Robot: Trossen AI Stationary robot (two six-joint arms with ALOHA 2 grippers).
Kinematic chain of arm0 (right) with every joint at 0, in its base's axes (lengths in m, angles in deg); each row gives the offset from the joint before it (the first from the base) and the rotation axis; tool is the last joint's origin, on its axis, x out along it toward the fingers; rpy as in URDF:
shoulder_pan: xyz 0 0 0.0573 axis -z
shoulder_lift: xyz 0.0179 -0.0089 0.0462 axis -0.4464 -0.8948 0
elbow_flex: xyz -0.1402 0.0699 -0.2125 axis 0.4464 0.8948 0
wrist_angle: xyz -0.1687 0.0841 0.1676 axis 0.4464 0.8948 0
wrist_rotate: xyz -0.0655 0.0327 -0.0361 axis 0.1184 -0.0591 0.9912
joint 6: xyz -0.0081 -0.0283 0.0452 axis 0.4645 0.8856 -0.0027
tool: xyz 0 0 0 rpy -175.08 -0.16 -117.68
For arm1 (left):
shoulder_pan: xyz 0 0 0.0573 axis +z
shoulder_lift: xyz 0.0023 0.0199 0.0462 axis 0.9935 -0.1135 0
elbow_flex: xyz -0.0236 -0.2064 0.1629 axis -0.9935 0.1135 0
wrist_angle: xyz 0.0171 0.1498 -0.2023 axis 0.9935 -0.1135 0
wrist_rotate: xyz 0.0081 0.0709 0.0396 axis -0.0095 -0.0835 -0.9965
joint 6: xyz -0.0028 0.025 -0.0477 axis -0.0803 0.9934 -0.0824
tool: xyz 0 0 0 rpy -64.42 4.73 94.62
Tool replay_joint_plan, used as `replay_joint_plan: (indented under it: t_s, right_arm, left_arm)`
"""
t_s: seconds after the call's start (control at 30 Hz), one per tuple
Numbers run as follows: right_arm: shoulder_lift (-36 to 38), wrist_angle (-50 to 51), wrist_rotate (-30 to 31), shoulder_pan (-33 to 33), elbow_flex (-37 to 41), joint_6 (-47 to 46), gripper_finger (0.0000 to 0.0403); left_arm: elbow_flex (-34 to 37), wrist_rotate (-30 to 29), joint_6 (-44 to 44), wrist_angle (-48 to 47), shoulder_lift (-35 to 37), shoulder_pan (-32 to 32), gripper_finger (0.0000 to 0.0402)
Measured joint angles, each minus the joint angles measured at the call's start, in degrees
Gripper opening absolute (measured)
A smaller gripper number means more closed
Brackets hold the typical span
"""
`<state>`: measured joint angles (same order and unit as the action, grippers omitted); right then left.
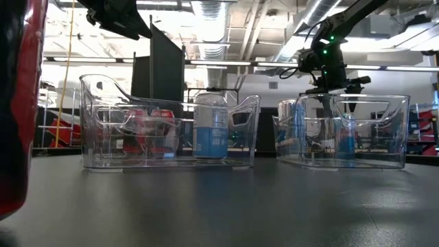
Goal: Sort soda cans
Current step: Put the top blue soda can into the right transparent bin
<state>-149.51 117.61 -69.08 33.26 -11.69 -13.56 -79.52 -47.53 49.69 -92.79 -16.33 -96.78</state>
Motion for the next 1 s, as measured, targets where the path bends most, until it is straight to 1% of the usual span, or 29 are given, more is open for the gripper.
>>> replay_joint_plan:
  t_s: [1.0]
  right_arm:
    - [0.0,0.0,0.0,0.0,0.0,1.1,0.0333]
  left_arm:
    - [0.0,0.0,0.0,0.0,0.0,0.0,0.0335]
